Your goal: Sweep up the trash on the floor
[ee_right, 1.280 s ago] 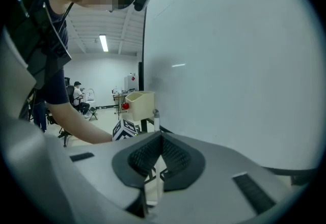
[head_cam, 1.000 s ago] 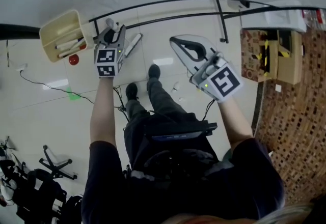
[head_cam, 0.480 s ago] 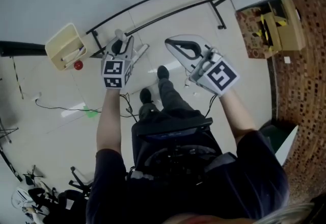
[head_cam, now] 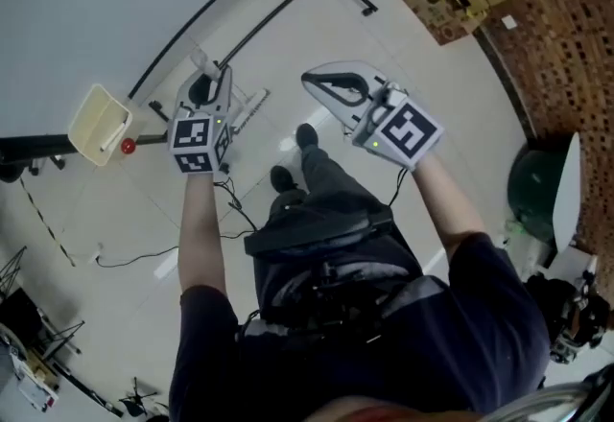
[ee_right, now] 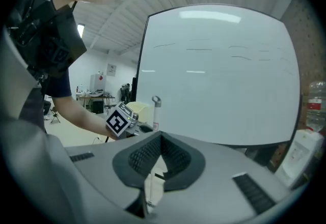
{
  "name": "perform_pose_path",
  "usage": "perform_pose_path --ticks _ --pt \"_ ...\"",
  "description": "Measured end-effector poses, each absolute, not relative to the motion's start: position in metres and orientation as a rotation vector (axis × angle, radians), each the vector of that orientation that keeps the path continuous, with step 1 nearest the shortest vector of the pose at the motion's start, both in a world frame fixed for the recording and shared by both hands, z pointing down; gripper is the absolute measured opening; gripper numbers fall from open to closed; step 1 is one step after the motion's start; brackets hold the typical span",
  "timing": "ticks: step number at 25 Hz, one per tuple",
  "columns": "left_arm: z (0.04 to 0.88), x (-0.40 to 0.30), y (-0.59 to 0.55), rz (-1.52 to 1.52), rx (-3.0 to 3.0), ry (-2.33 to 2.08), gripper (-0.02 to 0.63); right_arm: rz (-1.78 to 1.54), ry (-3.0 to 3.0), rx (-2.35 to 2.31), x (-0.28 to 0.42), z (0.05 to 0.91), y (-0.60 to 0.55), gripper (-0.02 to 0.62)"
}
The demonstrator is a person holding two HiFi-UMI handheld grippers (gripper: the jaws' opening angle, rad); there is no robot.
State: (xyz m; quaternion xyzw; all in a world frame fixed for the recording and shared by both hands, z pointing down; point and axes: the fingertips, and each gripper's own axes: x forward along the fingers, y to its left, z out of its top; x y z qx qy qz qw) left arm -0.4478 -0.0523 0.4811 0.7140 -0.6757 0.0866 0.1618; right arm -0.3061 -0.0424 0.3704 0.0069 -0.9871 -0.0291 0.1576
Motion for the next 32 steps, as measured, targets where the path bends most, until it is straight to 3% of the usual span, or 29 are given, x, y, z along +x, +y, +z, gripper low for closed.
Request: perform_pose_path --ticks 9,16,32 --pt "0.449 -0.394 -0.09 0.232 2.149 -1.824 0.08 0.053 -2.818 0.207 -0.238 0.343 -0.077 0.027" --pt "0.447 -0.318 -0.134 0.326 2.249 -1.697 0.08 -0.045 -2.815 0.181 -0.204 0.34 -0.095 0.026" --pt "0.38 -0.147 -0.219 0.467 2.323 -1.727 0.078 -0.137 -2.886 0.31 -0.019 0.314 -0.174 0.027"
